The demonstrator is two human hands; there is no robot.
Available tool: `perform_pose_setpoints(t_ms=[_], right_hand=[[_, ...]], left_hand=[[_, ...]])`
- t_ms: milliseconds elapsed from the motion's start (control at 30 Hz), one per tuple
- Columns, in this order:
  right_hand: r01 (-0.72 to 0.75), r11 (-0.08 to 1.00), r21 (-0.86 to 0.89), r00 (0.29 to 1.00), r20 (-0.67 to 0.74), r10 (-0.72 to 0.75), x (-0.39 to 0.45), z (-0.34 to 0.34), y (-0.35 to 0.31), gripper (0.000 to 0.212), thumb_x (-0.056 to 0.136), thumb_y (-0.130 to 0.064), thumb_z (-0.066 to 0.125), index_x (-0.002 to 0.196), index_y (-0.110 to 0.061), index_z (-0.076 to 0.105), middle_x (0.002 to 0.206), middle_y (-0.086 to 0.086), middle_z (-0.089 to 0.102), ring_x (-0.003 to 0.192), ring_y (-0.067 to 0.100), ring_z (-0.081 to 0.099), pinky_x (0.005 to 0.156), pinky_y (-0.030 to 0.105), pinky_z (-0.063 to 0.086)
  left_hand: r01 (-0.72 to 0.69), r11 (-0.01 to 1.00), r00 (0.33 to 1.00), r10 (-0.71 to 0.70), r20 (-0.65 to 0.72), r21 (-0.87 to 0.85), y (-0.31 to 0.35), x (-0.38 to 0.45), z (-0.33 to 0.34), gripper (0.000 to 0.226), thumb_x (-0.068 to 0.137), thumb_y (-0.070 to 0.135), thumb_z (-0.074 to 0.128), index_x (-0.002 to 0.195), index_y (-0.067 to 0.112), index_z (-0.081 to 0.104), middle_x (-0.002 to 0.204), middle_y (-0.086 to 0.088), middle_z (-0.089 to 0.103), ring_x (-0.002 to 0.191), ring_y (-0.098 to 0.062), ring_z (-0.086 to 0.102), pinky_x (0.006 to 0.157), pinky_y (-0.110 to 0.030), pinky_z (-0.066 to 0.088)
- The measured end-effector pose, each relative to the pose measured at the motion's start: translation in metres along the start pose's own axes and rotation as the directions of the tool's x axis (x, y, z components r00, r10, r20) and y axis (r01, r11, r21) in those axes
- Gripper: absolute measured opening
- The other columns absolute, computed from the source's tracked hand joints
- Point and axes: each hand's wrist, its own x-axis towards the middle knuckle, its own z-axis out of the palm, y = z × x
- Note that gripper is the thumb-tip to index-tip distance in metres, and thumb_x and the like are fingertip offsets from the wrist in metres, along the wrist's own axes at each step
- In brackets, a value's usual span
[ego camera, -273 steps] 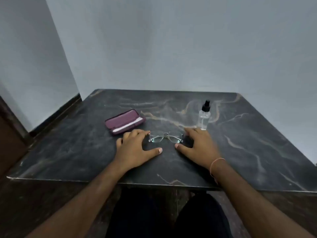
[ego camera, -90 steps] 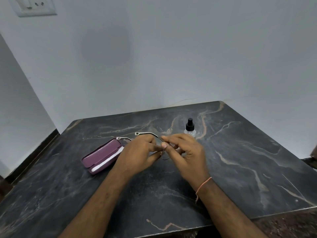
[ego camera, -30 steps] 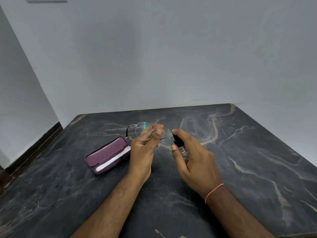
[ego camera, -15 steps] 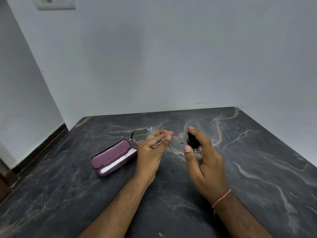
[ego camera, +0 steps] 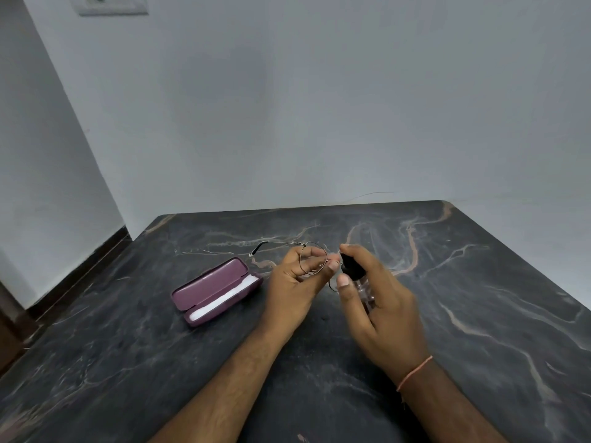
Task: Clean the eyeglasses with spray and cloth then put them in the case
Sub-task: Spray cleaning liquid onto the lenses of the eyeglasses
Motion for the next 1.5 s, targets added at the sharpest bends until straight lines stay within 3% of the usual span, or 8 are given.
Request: perform_pose_setpoints(t_ms=[167, 300, 433, 567, 867, 1167, 1367, 1500], right_hand=[[0.009, 1.0, 0.009, 1.0, 0.03, -0.009, 0.001, 0.001, -0.001, 0.037, 0.105, -0.032, 0.061, 0.142, -0.034, 0.057, 0.121, -0.019, 0.071, 0.101, -0.002, 0.069, 0.081, 0.024, 0.058], [-0.032, 0.999, 0.019, 0.999, -0.009, 0.032, 0.0, 0.001, 0.0, 0.05, 0.107, -0.039, 0.056, 0.156, -0.044, 0.045, 0.134, -0.028, 0.064, 0.101, -0.015, 0.064, 0.081, 0.01, 0.051], [-0.055, 0.997, 0.048, 0.998, -0.04, 0.057, 0.0, 0.0, 0.004, 0.046, 0.107, -0.038, 0.057, 0.152, -0.041, 0.051, 0.133, -0.03, 0.063, 0.085, -0.015, 0.061, 0.076, 0.01, 0.047], [-0.042, 0.996, 0.073, 0.999, -0.017, 0.043, 0.001, 0.001, 0.005, 0.036, 0.106, -0.038, 0.057, 0.141, -0.03, 0.059, 0.119, -0.023, 0.07, 0.095, -0.003, 0.069, 0.079, 0.02, 0.054], [-0.06, 0.996, 0.071, 0.997, -0.041, 0.063, -0.001, 0.001, 0.006, 0.046, 0.106, -0.039, 0.056, 0.151, -0.033, 0.054, 0.121, -0.017, 0.07, 0.072, -0.022, 0.052, 0.072, 0.002, 0.038], [-0.057, 0.995, 0.078, 0.998, -0.018, 0.059, -0.001, 0.002, 0.006, 0.042, 0.105, -0.039, 0.058, 0.147, -0.035, 0.055, 0.117, -0.026, 0.068, 0.072, -0.012, 0.06, 0.069, 0.007, 0.042], [-0.094, 0.99, 0.102, 0.994, -0.05, 0.099, -0.001, 0.002, 0.008, 0.045, 0.105, -0.041, 0.057, 0.15, -0.04, 0.051, 0.119, -0.024, 0.068, 0.066, -0.01, 0.058, 0.066, 0.009, 0.042], [-0.166, 0.954, 0.249, 0.974, -0.112, 0.199, 0.003, 0.001, 0.004, 0.055, 0.098, -0.042, 0.07, 0.149, -0.039, 0.049, 0.121, -0.019, 0.071, 0.069, 0.008, 0.07, 0.058, 0.027, 0.056]], left_hand=[[-0.03, 1.0, 1.0, 0.03, 0.01, 0.001, 0.0, 0.001, 0.0, 0.017, 0.087, 0.043, 0.078, 0.101, 0.045, 0.086, 0.123, -0.005, 0.068, 0.122, -0.021, 0.069, 0.106, -0.037, 0.059], [-0.026, 0.999, 1.0, 0.026, 0.003, 0.025, -0.004, 0.002, 0.0, 0.025, 0.089, 0.041, 0.08, 0.11, 0.03, 0.088, 0.122, -0.004, 0.068, 0.12, -0.014, 0.068, 0.104, -0.034, 0.059], [-0.019, 0.999, 1.0, 0.02, -0.004, 0.041, -0.005, 0.003, 0.001, 0.029, 0.088, 0.041, 0.081, 0.111, 0.026, 0.088, 0.121, 0.0, 0.068, 0.118, -0.008, 0.067, 0.103, -0.029, 0.059], [-0.014, 1.0, 1.0, 0.014, -0.01, 0.014, -0.006, 0.004, 0.0, 0.025, 0.089, 0.038, 0.081, 0.109, 0.025, 0.088, 0.121, -0.003, 0.069, 0.118, -0.011, 0.068, 0.101, -0.028, 0.058], [0.01, 1.0, 1.0, -0.01, -0.023, 0.006, -0.007, 0.004, 0.001, 0.029, 0.086, 0.043, 0.081, 0.109, 0.027, 0.088, 0.123, 0.002, 0.07, 0.123, -0.012, 0.068, 0.112, -0.042, 0.058], [0.036, 0.999, 0.999, -0.037, -0.018, -0.022, -0.005, 0.003, 0.001, 0.03, 0.087, 0.04, 0.081, 0.11, 0.022, 0.088, 0.126, -0.005, 0.07, 0.125, -0.019, 0.069, 0.113, -0.049, 0.056], [-0.025, 0.997, 1.0, 0.025, 0.001, 0.076, -0.005, 0.003, -0.003, 0.029, 0.089, 0.043, 0.08, 0.111, 0.027, 0.088, 0.123, 0.001, 0.069, 0.123, -0.01, 0.066, 0.105, -0.034, 0.059], [-0.239, 0.876, 0.967, 0.253, 0.023, 0.419, -0.008, 0.006, -0.009, 0.031, 0.093, 0.052, 0.075, 0.112, 0.032, 0.087, 0.12, 0.011, 0.067, 0.123, -0.014, 0.062, 0.099, -0.032, 0.058]])
